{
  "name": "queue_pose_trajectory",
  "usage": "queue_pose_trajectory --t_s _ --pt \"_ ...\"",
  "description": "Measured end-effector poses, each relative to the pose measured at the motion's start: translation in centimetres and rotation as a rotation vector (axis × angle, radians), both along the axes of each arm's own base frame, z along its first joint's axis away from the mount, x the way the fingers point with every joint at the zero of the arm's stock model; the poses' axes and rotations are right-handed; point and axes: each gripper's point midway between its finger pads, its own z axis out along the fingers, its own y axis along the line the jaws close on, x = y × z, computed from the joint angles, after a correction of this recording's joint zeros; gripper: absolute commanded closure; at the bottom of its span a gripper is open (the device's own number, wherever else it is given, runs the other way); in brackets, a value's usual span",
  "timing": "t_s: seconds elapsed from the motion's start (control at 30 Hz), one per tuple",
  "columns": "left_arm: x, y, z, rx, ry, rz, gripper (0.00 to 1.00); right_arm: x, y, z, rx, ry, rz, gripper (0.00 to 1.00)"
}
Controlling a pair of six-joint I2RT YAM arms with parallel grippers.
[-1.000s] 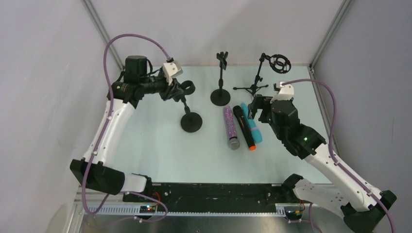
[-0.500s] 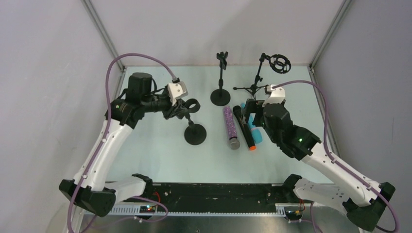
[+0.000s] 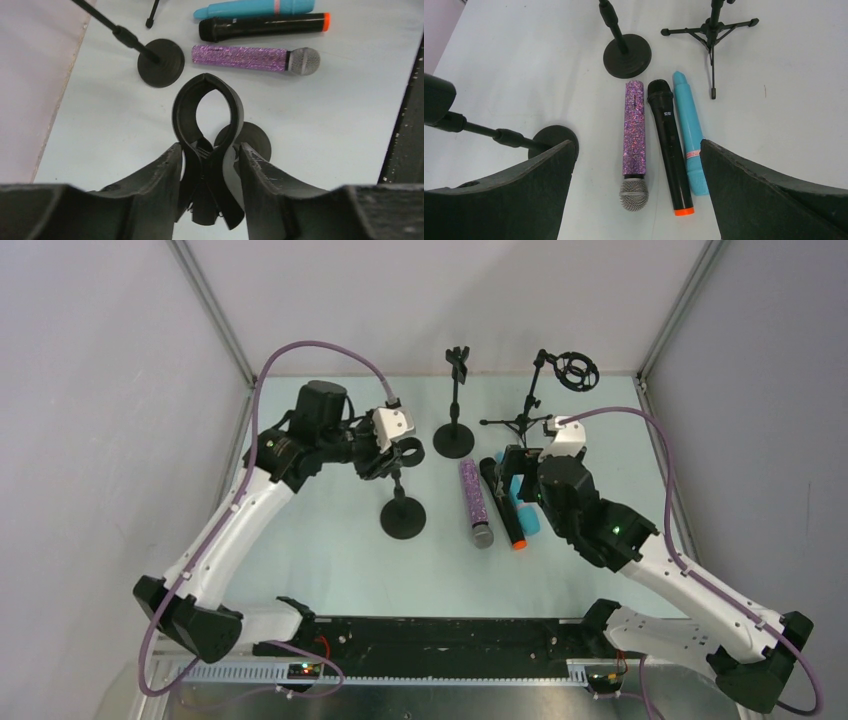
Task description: Attach the microphones to the stand
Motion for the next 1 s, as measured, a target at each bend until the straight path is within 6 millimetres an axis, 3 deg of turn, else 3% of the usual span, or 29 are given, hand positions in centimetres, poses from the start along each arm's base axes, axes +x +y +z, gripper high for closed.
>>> queue_pose_trajectory --t_s 0.17,0.33,0.37,0.5,0.6,0.77,0.9,1.0 --pt "1.1 0.5 -0.8 0.05 -0.007 0.034 0.21 0.1 -0.1 0.0 -0.007 -0.002 -0.005 0.0" --pt "0.9 1.0 -1.4 0.079 0.011 0.047 0.11 0.5 0.1 -0.3 -0.019 -0.001 -0.007 0.0" --pt "0.8 1.1 -1.4 0.081 0.016 0.05 0.03 0.6 0.1 -0.3 -0.021 -0.002 -0.006 0.0" --pt "1.0 1.4 -0.4 0.068 0.012 0.072 0.0 1.1 0.2 -0.3 -0.031 0.001 -0.011 0.0" --pt "1.5 1.9 1.5 0.038 -0.007 0.112 0.0 2.1 0.4 0.4 -0.045 0.001 -0.021 0.0" --pt "2.9 3.8 6.1 -0.065 -0.04 0.235 0.0 6.7 2.0 4.9 -0.047 -0.032 -0.053 0.0" --pt "3.4 6.1 9.3 -0.142 -0.068 0.35 0.0 12.4 3.3 9.2 -0.03 -0.072 -0.089 0.0" --pt "3.3 8.1 10.4 -0.182 -0.073 0.425 0.0 16.3 4.5 11.1 -0.036 -0.09 -0.103 0.0"
